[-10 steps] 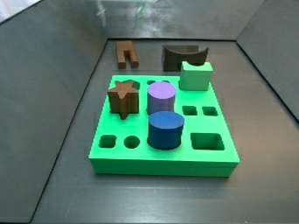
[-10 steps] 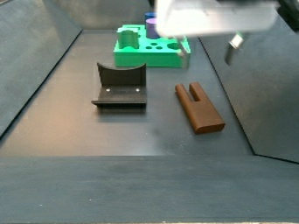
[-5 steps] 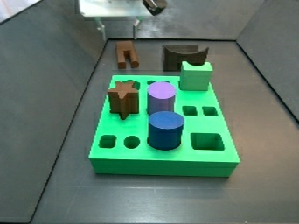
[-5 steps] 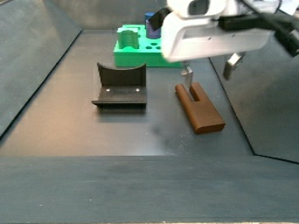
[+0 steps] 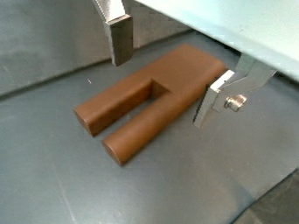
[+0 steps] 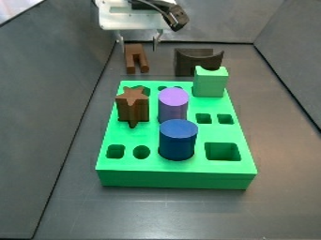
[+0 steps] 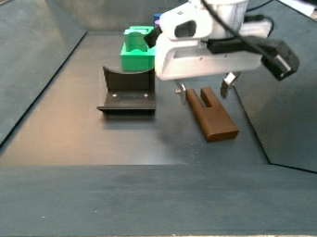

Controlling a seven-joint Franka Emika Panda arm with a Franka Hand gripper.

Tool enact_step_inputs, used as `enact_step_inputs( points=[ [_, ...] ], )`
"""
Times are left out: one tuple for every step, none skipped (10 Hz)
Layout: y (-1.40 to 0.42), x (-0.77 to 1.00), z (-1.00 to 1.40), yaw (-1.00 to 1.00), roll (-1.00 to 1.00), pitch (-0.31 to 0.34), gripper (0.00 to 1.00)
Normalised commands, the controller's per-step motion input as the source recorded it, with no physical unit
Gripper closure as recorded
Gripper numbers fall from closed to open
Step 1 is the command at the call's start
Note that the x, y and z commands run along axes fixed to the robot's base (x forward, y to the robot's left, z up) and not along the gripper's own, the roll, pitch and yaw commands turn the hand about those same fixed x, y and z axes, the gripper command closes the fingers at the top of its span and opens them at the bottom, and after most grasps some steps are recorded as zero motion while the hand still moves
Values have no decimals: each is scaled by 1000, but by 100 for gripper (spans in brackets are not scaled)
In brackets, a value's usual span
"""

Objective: Pick up the square-circle object. Move up. Rotate the square-circle object. Place the square-circle object on the fixture. Regrasp the square-circle object. Move to above the board. Insert the square-circle object.
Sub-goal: Pick up the square-circle object.

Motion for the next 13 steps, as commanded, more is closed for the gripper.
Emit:
enact_step_inputs(
  points=[
    [80,49,-511,-17,-303,-170,0],
    [91,60,-517,0,-300,-170,0],
    [114,60,-540,0,-293,-156,0],
    [97,0,-543,-11,-290,-144,0],
    [60,0,-354,-83,-166,-139,0],
    [29,0,-451,-86,-127,-163,0],
    [29,-151,-374,-3,-177,-201,0],
    [77,-160,-300,0,-196,-196,0],
    [-300,-297,0,0,213,-210,0],
    [0,0,0,0,0,0,100],
    [0,0,0,0,0,0,100],
    [0,0,0,0,0,0,100],
    [0,0,0,0,0,0,100]
  ],
)
